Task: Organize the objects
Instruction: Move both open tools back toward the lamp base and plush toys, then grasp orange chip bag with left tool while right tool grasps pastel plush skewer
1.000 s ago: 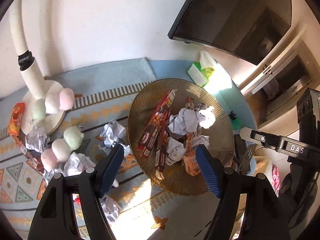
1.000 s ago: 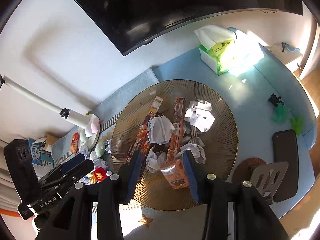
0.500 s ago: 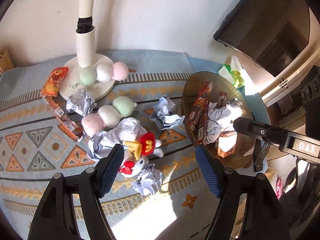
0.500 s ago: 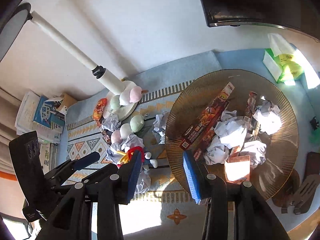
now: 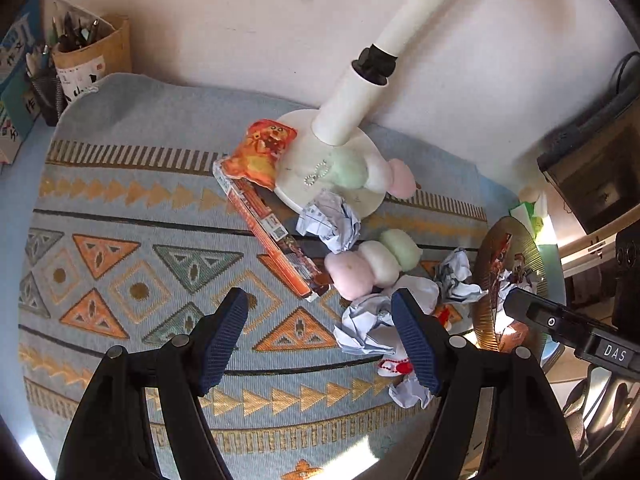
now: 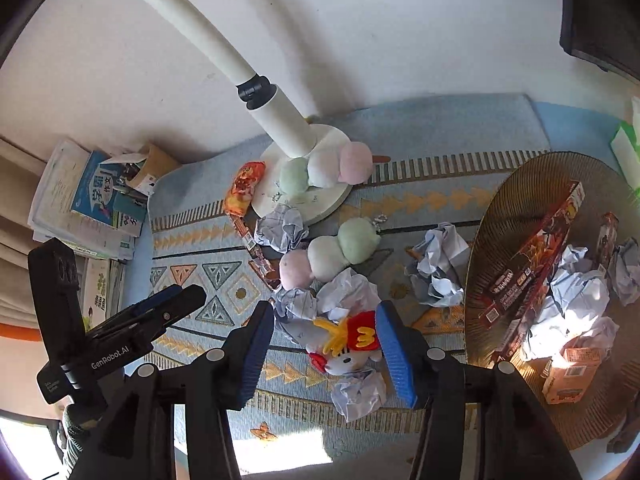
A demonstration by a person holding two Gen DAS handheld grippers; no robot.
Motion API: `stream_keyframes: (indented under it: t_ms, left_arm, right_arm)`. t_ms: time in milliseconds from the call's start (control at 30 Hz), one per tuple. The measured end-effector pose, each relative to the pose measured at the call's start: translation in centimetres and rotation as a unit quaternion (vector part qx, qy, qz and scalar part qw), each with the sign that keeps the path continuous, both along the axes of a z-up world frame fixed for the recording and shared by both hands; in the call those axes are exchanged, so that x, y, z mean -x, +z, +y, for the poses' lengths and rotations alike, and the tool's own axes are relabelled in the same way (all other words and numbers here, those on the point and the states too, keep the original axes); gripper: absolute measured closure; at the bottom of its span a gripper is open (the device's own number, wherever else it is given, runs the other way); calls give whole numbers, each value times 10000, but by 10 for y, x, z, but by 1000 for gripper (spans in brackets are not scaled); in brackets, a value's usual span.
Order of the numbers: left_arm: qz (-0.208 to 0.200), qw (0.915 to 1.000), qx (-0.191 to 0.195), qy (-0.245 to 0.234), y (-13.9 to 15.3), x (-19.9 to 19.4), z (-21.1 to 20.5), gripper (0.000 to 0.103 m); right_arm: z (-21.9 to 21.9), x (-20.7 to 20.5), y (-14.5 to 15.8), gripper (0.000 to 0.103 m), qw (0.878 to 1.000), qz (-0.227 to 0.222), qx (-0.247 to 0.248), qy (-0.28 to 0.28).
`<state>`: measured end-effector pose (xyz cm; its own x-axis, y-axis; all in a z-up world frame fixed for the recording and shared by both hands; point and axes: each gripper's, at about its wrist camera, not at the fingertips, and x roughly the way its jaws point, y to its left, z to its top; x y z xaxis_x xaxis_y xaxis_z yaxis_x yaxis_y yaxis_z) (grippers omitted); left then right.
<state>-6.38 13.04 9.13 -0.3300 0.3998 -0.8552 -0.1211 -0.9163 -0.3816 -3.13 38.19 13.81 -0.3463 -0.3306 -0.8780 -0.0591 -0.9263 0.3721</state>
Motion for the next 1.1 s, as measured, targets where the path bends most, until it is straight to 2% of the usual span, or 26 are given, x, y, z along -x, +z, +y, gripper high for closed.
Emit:
stream_keyframes:
  t_ms: [100, 200, 267, 367, 467, 733, 867, 900, 1000, 1033, 1067, 1100]
  left_arm:
    - [19, 9999, -149, -82, -4, 22, -8, 28]
    - [-3, 9998, 25, -200, -16, 49, -9, 15]
    - [-63, 9994, 193, -268, -29, 71, -11, 15]
    - [-178, 9979, 458, -423, -48, 101, -9, 15]
    - [-157, 9959, 668, -596, -63, 122, -7, 15]
    - [-99, 9927, 702, -972, -82, 149, 1, 17]
    - [-35, 9918, 595, -1134, -84, 153, 9, 31]
    - [-48, 9917, 567, -1155, -86, 155, 11, 42]
    - [-70, 9932, 423, -1085, -88, 158, 11, 61]
    - [-62, 9938, 349, -1055, -87, 158, 10, 67]
    - [-34, 9943, 354, -1008, -85, 157, 10, 71]
    - [28, 9944, 387, -981, -82, 156, 9, 72]
  right_arm:
    - [-10, 20, 2, 36, 9998, 85, -94, 143]
    - [-25, 47, 0, 35, 9961, 257, -559, 627]
    - [-39, 69, -8, 34, 9856, 281, -1079, 1270]
    - [-53, 99, -29, 34, 9620, 160, -1722, 2115]
    - [-55, 127, -51, 34, 9549, 0, -1611, 2494]
    - [-69, 170, -84, 34, 9302, 70, -1855, 3167]
    - [-72, 182, -92, 34, 9159, 169, -2116, 3405]
    - [-71, 186, -94, 34, 9167, 136, -2094, 3401]
    - [-69, 193, -100, 34, 9203, 52, -2009, 3355]
    - [-68, 193, -101, 37, 9214, 23, -1978, 3344]
    - [-68, 192, -101, 47, 9239, -7, -1904, 3319]
    - [-68, 191, -101, 51, 9277, -45, -1829, 3255]
